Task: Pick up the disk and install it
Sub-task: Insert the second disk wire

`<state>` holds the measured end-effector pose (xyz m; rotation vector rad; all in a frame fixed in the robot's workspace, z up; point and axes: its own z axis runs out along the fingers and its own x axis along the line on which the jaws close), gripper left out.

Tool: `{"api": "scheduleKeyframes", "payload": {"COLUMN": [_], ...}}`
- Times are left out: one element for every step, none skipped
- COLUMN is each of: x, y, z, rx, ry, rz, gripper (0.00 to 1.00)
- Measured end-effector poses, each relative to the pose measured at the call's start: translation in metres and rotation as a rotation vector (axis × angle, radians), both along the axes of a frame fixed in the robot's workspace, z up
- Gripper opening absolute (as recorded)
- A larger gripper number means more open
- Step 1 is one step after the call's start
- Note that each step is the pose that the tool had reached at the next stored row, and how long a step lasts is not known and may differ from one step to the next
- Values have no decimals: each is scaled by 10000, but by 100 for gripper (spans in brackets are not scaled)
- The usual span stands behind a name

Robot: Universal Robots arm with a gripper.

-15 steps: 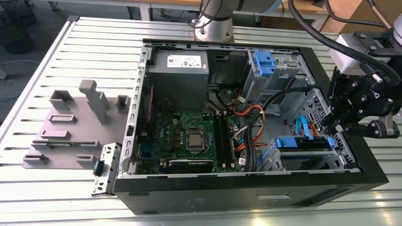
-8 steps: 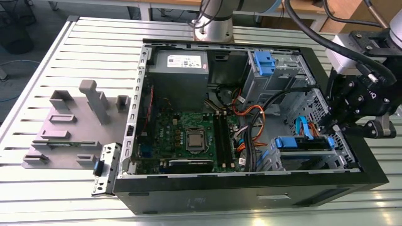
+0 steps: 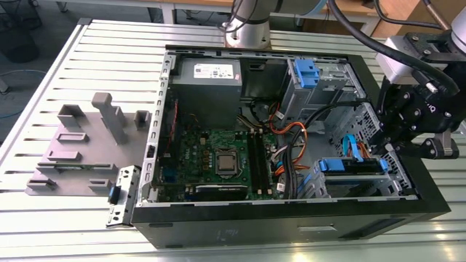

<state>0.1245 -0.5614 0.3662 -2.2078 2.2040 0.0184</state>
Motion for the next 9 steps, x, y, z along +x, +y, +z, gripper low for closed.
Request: {"api": "scheduleKeyframes", "payload": {"x": [0,0,0,0,0,0,0,0,0], "y": [0,0,0,0,0,0,0,0,0], "z": [0,1,2,2,3,4,5,6,6], "rx": [1,0,-1,0,-2,-1,-1,-1,-1], "ry": [0,0,0,0,0,0,0,0,0], "rz": [0,0,0,0,0,0,0,0,0], "gripper": [24,24,24,24,24,24,24,24,24]}}
